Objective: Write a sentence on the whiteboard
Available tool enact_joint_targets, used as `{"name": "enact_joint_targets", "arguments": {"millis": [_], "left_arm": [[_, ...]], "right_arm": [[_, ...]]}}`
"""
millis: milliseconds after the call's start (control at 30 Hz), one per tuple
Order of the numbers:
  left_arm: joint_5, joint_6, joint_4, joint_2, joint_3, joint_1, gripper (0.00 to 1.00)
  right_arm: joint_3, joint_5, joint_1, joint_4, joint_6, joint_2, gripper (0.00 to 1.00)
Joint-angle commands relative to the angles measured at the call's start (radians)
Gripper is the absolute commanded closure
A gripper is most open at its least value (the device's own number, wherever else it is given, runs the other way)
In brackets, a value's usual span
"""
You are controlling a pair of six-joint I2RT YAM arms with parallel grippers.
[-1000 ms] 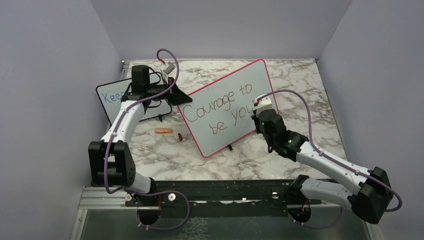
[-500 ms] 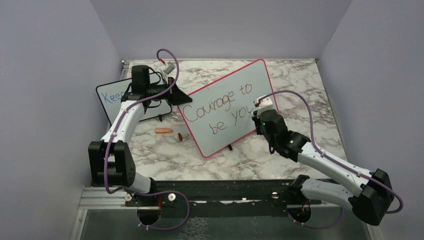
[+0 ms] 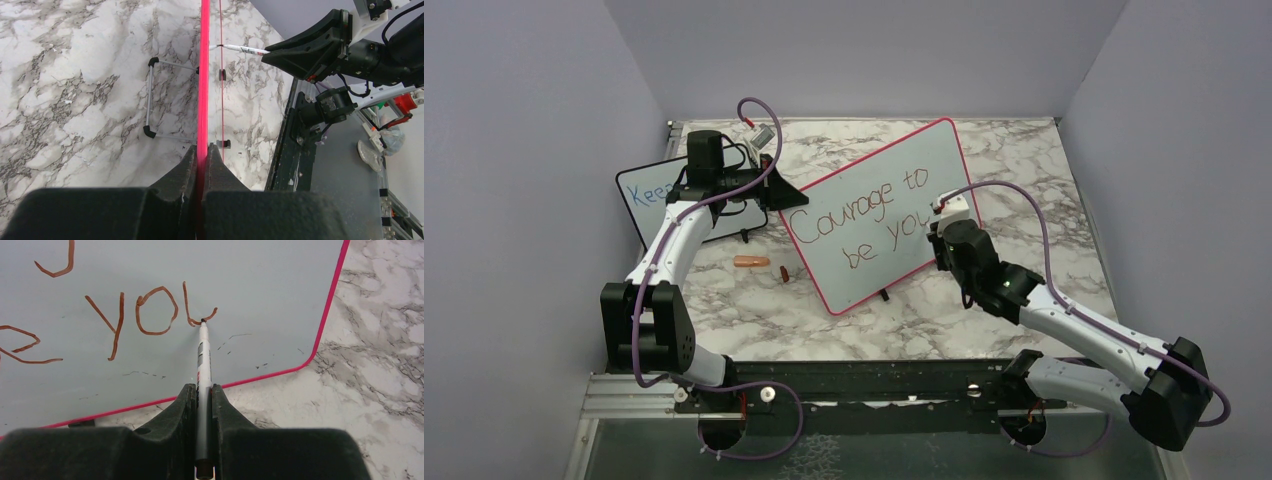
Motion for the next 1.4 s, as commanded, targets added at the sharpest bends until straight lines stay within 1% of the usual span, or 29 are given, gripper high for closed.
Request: {"name": "enact_joint_targets", "arguments": {"millis": [0, 433, 1167, 1233, 1367], "left_arm": [[-0.101, 0.046, -0.040, 0.015, -0.002, 0.008, 1.00], [-0.098, 0.046, -0.040, 0.015, -0.002, 0.008, 1.00], [-0.095, 0.046, -0.039, 0.021, -0.001, 0.008, 1.00], [-0.095, 0.046, -0.040, 0.020, -0.002, 0.008, 1.00], [-0.096, 0.046, -0.040, 0.020, -0.001, 0.008, 1.00]], "right_arm": [[-0.008, 0.037, -0.007, 0.005, 0.005, -0.002, 0.99], [0.011, 0.066, -0.017, 0.057, -0.031, 0.013, 0.99], [0.047, 0.035, -0.037, 0.143, -0.073, 0.037, 0.99], [0.052, 0.030, -0.038, 0.152, -0.106, 0.039, 0.99], [0.067, 0.018, -0.041, 0.158, -0.111, 0.049, 0.99]]}}
